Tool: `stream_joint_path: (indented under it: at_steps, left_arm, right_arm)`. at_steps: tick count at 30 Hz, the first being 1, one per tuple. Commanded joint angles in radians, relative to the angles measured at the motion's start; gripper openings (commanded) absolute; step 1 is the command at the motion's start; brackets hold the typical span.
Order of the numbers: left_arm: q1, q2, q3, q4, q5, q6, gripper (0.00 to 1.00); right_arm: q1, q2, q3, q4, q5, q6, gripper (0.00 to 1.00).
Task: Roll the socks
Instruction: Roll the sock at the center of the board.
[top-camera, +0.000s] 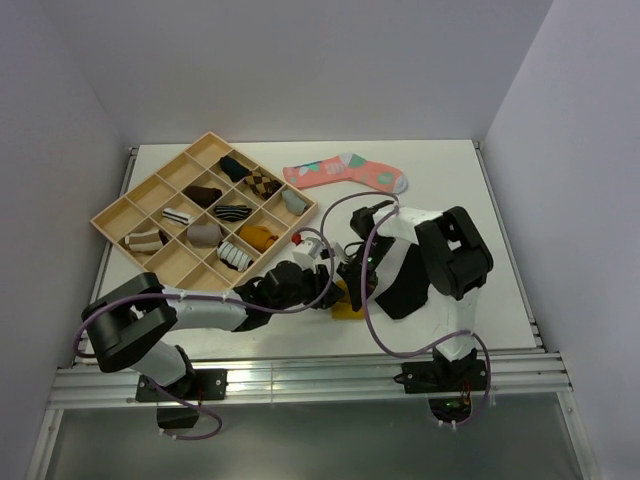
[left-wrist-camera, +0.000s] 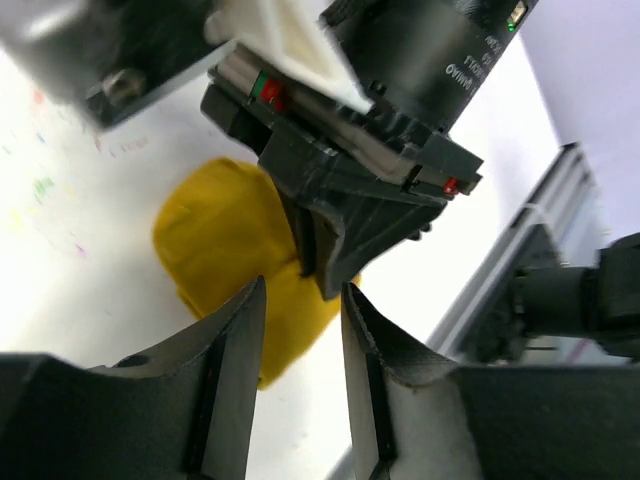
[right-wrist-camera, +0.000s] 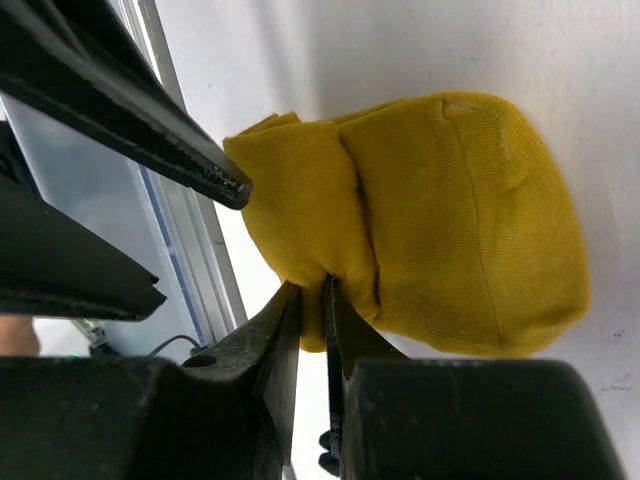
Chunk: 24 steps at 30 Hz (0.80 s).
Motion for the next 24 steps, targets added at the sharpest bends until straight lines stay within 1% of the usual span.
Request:
stream_joint_path:
  at_steps: [1, 3, 6, 12, 16, 24]
  left_arm:
    - [-0.009, -0.013, 0.025, -0.047, -0.029, 0.197, 0.42]
    - [-0.009, -0.007, 0.005, -0.012, 0.000, 0.235, 0.44]
    - [-0.009, 0.019, -0.009, 0.057, 0.031, 0.251, 0.46]
    - [-0.010, 0.108, 0.006, 0.187, 0.092, 0.245, 0.48]
    - [-0.021, 0.162, 0.037, 0.181, 0.127, 0.263, 0.48]
    - [-0.021, 0.172, 0.017, 0.192, 0.193, 0.263, 0.50]
  right_arm:
    - [-0.003, 0.056, 0.003, 0.077, 0.196, 0.019, 0.14]
    - [-0.003, 0.067, 0.009, 0.078, 0.202, 0.036, 0.13]
    - [-0.003, 0.089, 0.026, 0.066, 0.197, 0.040, 0.13]
    - [-0.002, 0.109, 0.049, 0.057, 0.214, 0.067, 0.13]
    - [-0.002, 0.127, 0.060, 0.045, 0.231, 0.079, 0.13]
    - [-0.002, 0.139, 0.084, 0.025, 0.236, 0.099, 0.13]
